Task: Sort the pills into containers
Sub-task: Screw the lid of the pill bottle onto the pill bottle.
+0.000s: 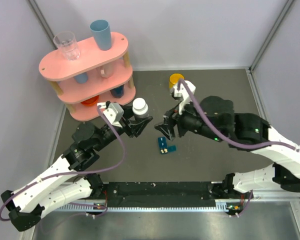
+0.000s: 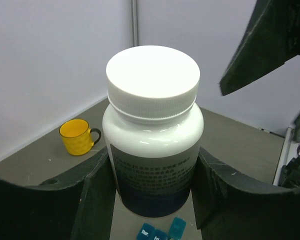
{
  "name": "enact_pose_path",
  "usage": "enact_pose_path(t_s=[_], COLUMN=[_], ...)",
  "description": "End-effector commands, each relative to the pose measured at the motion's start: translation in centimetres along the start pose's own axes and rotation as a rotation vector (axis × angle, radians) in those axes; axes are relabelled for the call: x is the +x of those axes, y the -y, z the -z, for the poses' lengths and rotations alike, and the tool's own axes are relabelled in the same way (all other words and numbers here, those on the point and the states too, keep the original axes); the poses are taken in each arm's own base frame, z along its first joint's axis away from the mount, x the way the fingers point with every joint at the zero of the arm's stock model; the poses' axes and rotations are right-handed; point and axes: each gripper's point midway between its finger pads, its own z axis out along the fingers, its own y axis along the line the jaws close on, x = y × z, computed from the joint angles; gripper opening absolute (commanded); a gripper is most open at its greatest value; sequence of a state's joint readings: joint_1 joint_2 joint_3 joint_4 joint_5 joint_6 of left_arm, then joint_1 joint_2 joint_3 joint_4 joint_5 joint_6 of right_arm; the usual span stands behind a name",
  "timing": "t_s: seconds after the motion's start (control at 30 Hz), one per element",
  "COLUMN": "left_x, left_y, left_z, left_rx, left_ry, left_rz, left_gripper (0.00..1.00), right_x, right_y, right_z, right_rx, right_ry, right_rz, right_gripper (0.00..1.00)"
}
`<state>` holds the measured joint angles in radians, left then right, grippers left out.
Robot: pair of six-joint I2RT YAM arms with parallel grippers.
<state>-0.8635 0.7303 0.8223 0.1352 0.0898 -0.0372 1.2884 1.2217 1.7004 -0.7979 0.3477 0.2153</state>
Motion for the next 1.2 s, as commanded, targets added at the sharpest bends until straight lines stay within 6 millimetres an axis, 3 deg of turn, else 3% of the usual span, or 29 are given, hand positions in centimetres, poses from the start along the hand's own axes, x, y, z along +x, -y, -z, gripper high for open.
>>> enact_pose_path(t_s=[0.0, 0.2, 0.4, 0.6, 0.8, 1.17], left_x=[-2.6, -2.6, -3.1, -3.3, -3.3, -2.8], left_y=[1.2, 6.1, 10.6, 14.0, 15.5, 16.1], left_z=[0.2, 1.2, 3.3, 5.9, 7.5, 8.1], left_rx=[0.058, 0.331, 0.612, 0.876, 1.027, 1.096], left_ry=[0.091, 0.051, 0.030, -0.008, -0.035, -0.061], left_rz=[0.030, 0.080, 0.148, 0.185, 0.213, 0.217], left_gripper=[0.00, 0.00, 0.00, 0.00, 0.00, 0.00], right_x=[-2.1, -3.1, -3.4, -3.6, -3.4, -4.3], right_y=[-2.2, -3.8, -4.2, -6.0, -7.6, -9.9], right_z=[4.2, 8.4, 9.7, 11.3, 10.8, 9.3], right_rx=[-0.219, -0.409, -0.460, -0.588, -0.669, -0.743], right_ry=[0.101, 0.235, 0.294, 0.335, 0.340, 0.386], right_rz=[0.114, 0.263, 0.335, 0.380, 0.383, 0.307], right_gripper=[0.66, 0.69, 0.69, 0.69, 0.66, 0.63])
